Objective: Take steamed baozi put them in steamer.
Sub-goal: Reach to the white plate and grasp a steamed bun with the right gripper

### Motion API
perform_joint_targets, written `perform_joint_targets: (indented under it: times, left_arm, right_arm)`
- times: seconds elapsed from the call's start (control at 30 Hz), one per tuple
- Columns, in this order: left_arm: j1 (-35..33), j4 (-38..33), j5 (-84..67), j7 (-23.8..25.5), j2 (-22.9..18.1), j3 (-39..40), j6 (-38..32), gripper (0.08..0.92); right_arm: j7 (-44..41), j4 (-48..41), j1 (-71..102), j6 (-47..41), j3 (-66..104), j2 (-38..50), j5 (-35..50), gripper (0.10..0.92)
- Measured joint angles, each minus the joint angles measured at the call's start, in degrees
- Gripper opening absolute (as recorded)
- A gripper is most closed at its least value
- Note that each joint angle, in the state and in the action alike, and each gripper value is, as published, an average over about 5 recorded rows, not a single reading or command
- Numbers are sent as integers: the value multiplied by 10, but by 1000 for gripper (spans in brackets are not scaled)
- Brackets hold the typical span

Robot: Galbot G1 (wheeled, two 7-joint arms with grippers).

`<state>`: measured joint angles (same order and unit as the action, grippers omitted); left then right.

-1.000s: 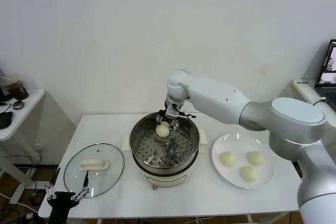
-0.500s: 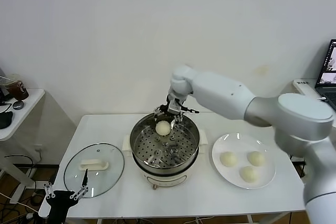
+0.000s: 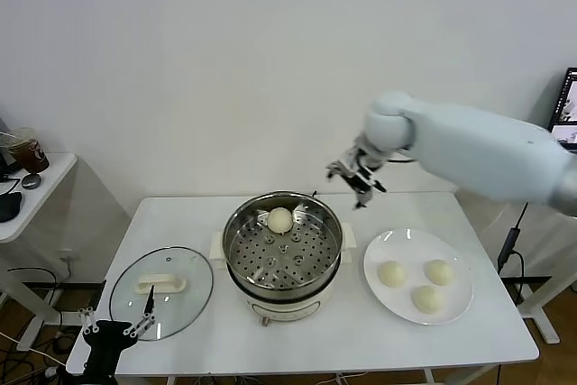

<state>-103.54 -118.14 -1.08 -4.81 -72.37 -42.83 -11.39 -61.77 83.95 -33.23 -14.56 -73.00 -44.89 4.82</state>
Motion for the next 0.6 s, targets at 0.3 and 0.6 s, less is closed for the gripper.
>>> perform_joint_targets:
  times: [0.3,0.6]
  left_arm:
    - [2,7,11,0,-3,3,0,823]
    - [-5,11,20,0,-8,5,1,823]
  right_arm:
    - [-15,16,93,-50,44,65,-20,823]
    - [-30,-20,196,-38,111,70,-66,823]
